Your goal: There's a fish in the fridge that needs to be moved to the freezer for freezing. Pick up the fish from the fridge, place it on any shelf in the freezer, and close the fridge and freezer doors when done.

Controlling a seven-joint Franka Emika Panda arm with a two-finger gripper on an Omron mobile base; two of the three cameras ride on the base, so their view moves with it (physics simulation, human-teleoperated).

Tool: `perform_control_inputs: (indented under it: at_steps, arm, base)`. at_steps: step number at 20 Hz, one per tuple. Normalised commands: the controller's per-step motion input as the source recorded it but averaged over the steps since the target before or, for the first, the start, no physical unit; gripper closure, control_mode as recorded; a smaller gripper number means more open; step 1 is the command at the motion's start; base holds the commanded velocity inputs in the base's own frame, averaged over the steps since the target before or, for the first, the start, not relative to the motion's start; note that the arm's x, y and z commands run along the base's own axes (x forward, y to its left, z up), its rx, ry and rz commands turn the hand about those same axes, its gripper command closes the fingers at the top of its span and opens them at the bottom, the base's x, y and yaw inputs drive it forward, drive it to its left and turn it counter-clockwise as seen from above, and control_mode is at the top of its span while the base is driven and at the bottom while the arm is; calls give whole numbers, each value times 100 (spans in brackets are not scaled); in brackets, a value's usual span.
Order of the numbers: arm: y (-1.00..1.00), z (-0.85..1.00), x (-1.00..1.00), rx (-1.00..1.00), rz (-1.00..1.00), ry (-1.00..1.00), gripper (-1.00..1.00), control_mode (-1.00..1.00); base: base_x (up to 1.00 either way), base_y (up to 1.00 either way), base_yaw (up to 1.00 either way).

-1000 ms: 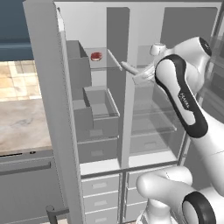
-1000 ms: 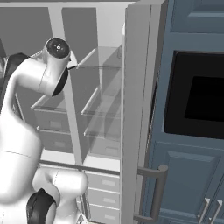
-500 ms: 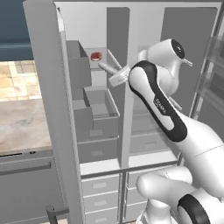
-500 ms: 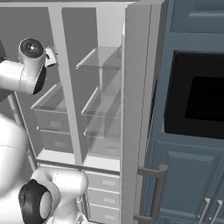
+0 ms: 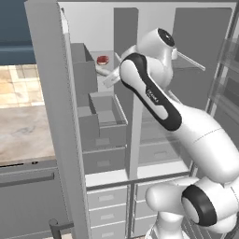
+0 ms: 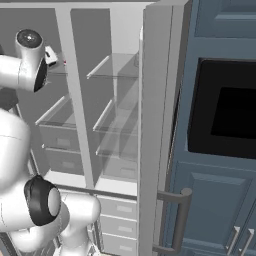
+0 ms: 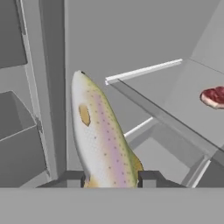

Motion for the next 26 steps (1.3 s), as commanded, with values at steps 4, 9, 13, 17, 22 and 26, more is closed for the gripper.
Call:
perform_control_inputs:
  at_steps: [4,9,13,17,22,26]
  arm:
    - [2,2,14,-12,11,1,100,-100]
    - [11,0,2,-15,2,0,100,-100]
    - [19,0,0,-16,0,-1,100,-100]
    - [22,0,14,-13,0,0,100,-100]
    - [-24,0,13,0,2,0,100,-100]
    - [-31,0,4,0,2,0,100,-100]
  base:
    - [0,0,0]
    - [0,0,0]
    - [0,0,0]
    - [0,0,0]
    - [0,0,0]
    - [0,0,0]
